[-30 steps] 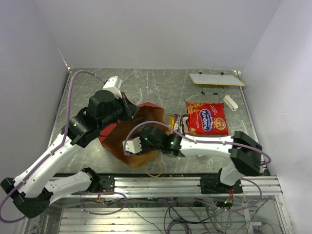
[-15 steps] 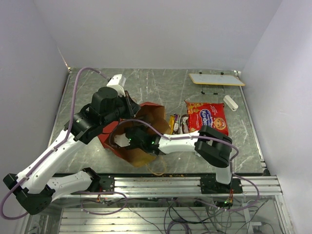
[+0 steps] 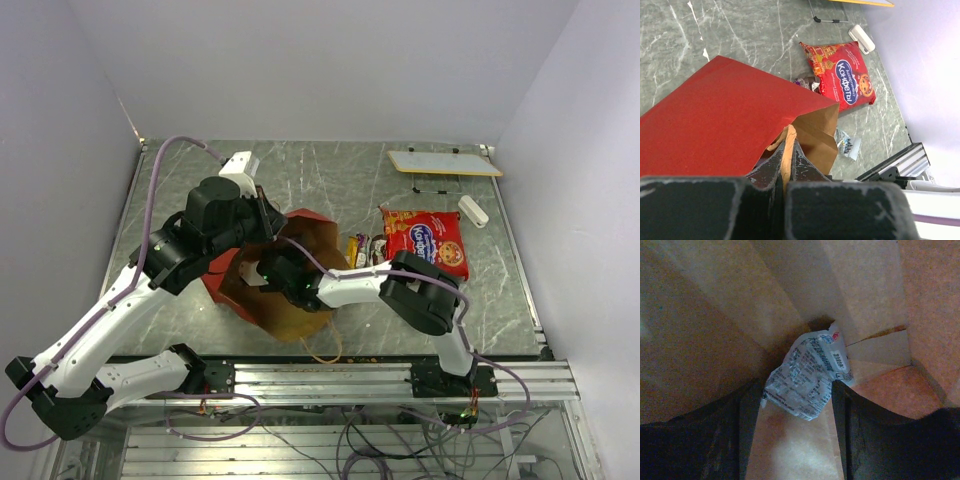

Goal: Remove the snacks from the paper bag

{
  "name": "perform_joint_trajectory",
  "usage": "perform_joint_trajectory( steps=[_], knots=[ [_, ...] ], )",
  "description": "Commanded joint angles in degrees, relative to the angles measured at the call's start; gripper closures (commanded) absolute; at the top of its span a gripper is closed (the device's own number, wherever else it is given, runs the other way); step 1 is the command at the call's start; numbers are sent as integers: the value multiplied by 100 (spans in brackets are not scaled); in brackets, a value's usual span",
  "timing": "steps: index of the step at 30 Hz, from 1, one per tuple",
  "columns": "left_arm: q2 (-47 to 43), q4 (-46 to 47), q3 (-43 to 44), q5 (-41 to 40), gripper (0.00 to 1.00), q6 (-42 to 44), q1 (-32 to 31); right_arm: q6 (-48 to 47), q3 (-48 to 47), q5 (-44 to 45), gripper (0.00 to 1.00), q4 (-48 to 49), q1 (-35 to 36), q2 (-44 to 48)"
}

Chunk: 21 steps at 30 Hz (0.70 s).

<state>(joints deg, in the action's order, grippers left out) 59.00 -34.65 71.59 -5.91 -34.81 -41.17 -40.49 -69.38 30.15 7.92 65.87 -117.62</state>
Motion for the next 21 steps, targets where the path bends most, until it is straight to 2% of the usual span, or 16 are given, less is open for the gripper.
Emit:
perform_joint_trajectory(
  steps=[1, 7, 13, 19, 21],
  knots=[
    [-70, -36, 144, 134, 93, 106, 32, 64, -214, 271, 42, 236, -169, -174],
    [-92, -41, 124, 125, 93, 97, 31, -185, -288, 502, 48, 436, -329, -462],
    [-100, -81, 103, 53, 93, 64, 34, -471, -441, 544, 82, 503, -390, -527],
    [-74, -134, 126, -83, 93, 36, 30, -601, -391, 409, 99, 502, -395, -357],
    [-52, -151, 135, -120, 93, 19, 35, -634, -318, 372, 100, 507, -383, -232]
  ],
)
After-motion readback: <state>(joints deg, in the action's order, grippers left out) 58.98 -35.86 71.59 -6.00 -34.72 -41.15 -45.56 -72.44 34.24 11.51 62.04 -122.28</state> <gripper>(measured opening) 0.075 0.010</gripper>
